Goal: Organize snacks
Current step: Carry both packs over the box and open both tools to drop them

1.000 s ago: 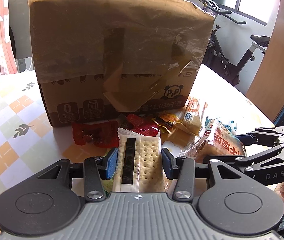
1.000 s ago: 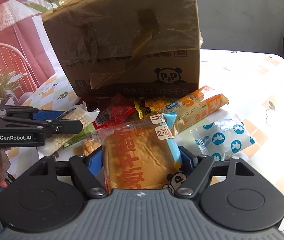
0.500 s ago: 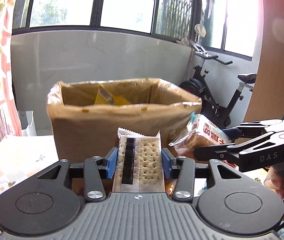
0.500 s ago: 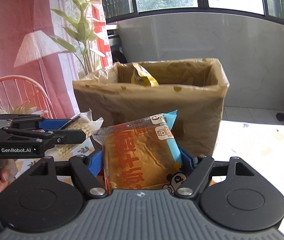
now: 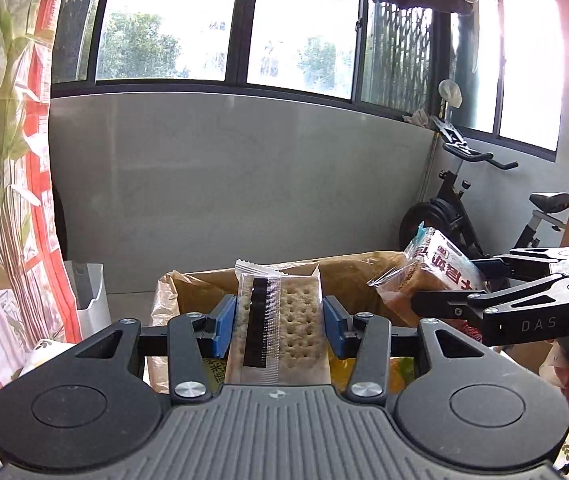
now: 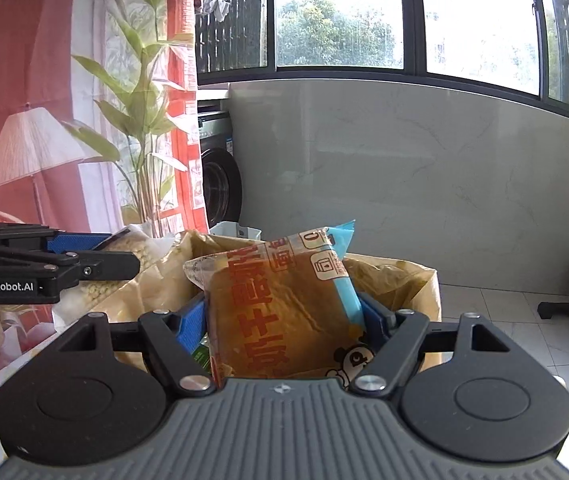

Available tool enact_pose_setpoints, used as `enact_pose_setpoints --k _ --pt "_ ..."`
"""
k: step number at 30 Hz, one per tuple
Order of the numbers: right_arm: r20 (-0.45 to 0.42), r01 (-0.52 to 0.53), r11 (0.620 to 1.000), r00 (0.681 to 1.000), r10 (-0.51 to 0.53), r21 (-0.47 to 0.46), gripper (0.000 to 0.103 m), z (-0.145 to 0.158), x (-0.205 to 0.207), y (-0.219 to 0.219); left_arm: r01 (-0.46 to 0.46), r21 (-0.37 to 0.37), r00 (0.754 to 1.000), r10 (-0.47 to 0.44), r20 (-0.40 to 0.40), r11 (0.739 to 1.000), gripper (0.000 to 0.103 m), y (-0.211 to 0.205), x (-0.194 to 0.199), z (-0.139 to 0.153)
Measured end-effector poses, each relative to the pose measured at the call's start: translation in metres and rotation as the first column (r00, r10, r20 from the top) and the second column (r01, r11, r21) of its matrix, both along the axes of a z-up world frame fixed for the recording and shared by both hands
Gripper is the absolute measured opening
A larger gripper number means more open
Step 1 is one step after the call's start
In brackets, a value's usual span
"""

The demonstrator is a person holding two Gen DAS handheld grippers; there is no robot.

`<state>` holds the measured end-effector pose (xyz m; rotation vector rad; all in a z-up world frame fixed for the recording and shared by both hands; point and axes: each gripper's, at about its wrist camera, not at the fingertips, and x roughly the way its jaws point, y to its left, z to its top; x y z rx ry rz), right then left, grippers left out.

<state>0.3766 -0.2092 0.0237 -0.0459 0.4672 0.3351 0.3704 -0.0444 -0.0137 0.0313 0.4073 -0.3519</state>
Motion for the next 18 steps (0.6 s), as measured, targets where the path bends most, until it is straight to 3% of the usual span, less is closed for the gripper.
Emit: enact_pose_setpoints --k 3,7,8,9,11,18 --pt "-0.015 0.045 0.998 0.999 -0.046 -0.032 0.077 -0.01 0.027 -0.002 -0.027 0.066 0.999 0.029 -0.037 0.997 0.049 -0.01 0.023 -0.009" --pt "-0.077 0.107 0.994 0.991 -0.106 0.007 0.079 -0.022 0.053 -0.006 -0.034 0.106 0.997 0.041 -0.062 0.994 0.05 -0.022 0.043 -0.015" --pt "-0.086 0.118 0.993 0.989 -0.118 -0.001 0.079 -0.024 0.058 -0.006 -0.041 0.117 0.997 0.047 -0.055 0.992 0.052 -0.025 0.044 -0.016" --pt "-0.095 0.123 0.992 0.988 -0.123 -0.006 0.079 -0.027 0.061 -0.006 -0.047 0.122 0.997 0.053 -0.049 0.991 0.06 -0.027 0.044 -0.016" --pt "-0.114 0.119 0.993 0.987 -0.116 0.019 0.081 -0.03 0.064 -0.011 -0.054 0.114 0.997 0.059 -0.043 0.992 0.068 -0.029 0.045 -0.017" --pt "-0.067 0.101 0.991 0.993 -0.095 0.093 0.085 -0.019 0.037 -0.025 -0.057 0.083 0.997 0.062 -0.053 0.995 0.068 -0.003 0.032 -0.015"
